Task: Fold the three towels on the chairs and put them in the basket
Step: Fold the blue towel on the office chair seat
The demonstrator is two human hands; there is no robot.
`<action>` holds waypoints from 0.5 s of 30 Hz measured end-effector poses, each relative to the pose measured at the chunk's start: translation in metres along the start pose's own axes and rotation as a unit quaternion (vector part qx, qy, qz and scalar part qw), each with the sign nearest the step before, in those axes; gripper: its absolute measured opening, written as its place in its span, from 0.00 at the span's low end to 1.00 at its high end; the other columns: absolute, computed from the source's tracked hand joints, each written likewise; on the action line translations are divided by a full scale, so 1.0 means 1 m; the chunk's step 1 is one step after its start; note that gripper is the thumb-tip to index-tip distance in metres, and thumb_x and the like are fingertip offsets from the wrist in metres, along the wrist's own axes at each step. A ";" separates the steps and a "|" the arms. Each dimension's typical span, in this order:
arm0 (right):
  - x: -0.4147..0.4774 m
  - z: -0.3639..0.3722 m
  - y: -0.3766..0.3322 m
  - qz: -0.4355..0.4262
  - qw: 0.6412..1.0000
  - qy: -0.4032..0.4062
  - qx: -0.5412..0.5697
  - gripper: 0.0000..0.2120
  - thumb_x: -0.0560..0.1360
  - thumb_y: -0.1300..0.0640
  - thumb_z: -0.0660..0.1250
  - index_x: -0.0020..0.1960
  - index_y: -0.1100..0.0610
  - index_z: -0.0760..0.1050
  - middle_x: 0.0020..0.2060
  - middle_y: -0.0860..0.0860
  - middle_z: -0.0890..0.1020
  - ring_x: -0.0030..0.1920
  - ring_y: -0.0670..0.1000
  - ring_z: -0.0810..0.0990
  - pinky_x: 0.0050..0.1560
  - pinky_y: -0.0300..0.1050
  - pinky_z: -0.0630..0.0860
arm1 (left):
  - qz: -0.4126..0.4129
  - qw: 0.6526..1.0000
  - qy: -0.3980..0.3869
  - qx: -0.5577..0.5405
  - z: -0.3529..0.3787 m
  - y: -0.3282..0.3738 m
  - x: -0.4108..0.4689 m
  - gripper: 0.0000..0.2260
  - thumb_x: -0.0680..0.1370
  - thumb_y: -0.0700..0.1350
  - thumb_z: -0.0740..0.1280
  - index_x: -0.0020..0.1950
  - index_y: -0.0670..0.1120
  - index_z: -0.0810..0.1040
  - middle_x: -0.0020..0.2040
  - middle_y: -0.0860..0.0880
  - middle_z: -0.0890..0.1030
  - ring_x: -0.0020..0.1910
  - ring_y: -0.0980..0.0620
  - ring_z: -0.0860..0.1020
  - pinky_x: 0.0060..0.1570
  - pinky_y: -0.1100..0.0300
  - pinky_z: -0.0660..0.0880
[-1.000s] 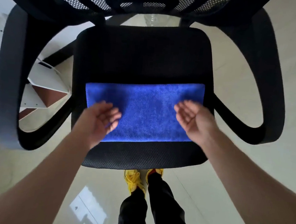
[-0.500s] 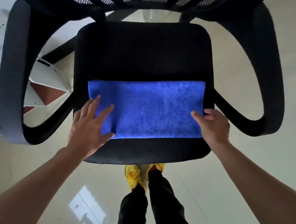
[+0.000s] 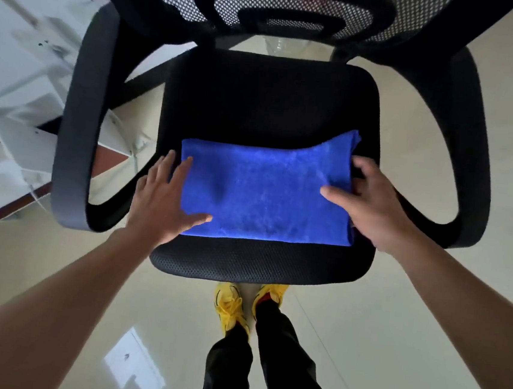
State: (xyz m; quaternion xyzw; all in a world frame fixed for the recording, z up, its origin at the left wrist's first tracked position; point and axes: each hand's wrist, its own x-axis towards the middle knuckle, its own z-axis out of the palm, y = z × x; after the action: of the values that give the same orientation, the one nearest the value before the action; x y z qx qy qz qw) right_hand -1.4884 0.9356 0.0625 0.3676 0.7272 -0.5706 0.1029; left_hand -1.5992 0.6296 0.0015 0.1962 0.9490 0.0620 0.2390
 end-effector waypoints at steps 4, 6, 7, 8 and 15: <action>-0.007 0.082 -0.030 -0.048 0.992 -0.027 -0.110 0.26 0.72 0.55 0.73 0.65 0.51 0.66 0.41 0.47 0.80 0.40 0.47 0.80 0.41 0.37 0.73 | -0.023 0.995 0.087 -0.050 -0.001 -0.015 -0.039 0.23 0.73 0.46 0.68 0.66 0.40 0.72 0.59 0.38 0.76 0.57 0.35 0.74 0.57 0.41 0.71; -0.006 0.125 -0.037 -0.063 0.985 -0.039 -0.155 0.26 0.74 0.55 0.71 0.68 0.53 0.64 0.44 0.48 0.79 0.42 0.49 0.79 0.42 0.40 0.72 | -0.006 0.994 0.095 -0.054 0.002 -0.016 -0.055 0.19 0.71 0.45 0.65 0.61 0.39 0.76 0.53 0.39 0.78 0.51 0.36 0.76 0.53 0.44 0.73; -0.003 0.143 -0.038 -0.063 0.982 -0.047 -0.173 0.26 0.74 0.55 0.70 0.69 0.53 0.63 0.44 0.50 0.79 0.41 0.51 0.78 0.40 0.42 0.72 | 0.004 0.993 0.104 -0.057 0.002 -0.015 -0.060 0.18 0.70 0.44 0.64 0.59 0.39 0.77 0.51 0.40 0.78 0.49 0.36 0.77 0.51 0.45 0.74; 0.001 0.162 -0.039 -0.061 0.979 -0.055 -0.189 0.26 0.75 0.56 0.68 0.69 0.53 0.62 0.42 0.51 0.79 0.40 0.51 0.78 0.38 0.43 0.72 | 0.014 0.991 0.120 -0.062 0.003 -0.017 -0.066 0.17 0.70 0.42 0.64 0.57 0.39 0.78 0.50 0.40 0.79 0.48 0.37 0.77 0.50 0.46 0.75; 0.020 0.222 -0.026 -0.019 0.963 -0.115 -0.244 0.31 0.73 0.54 0.69 0.71 0.51 0.57 0.45 0.52 0.79 0.43 0.58 0.81 0.45 0.53 0.79 | 0.016 0.976 0.170 -0.135 0.008 -0.035 -0.088 0.13 0.71 0.38 0.63 0.54 0.41 0.80 0.50 0.44 0.80 0.48 0.44 0.79 0.41 0.53 0.77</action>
State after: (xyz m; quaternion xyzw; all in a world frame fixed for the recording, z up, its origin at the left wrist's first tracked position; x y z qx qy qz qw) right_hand -1.5792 0.7413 -0.0021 0.2491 0.8347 -0.4158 0.2615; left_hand -1.5357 0.5623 0.0250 0.1640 0.9552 0.2262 0.0972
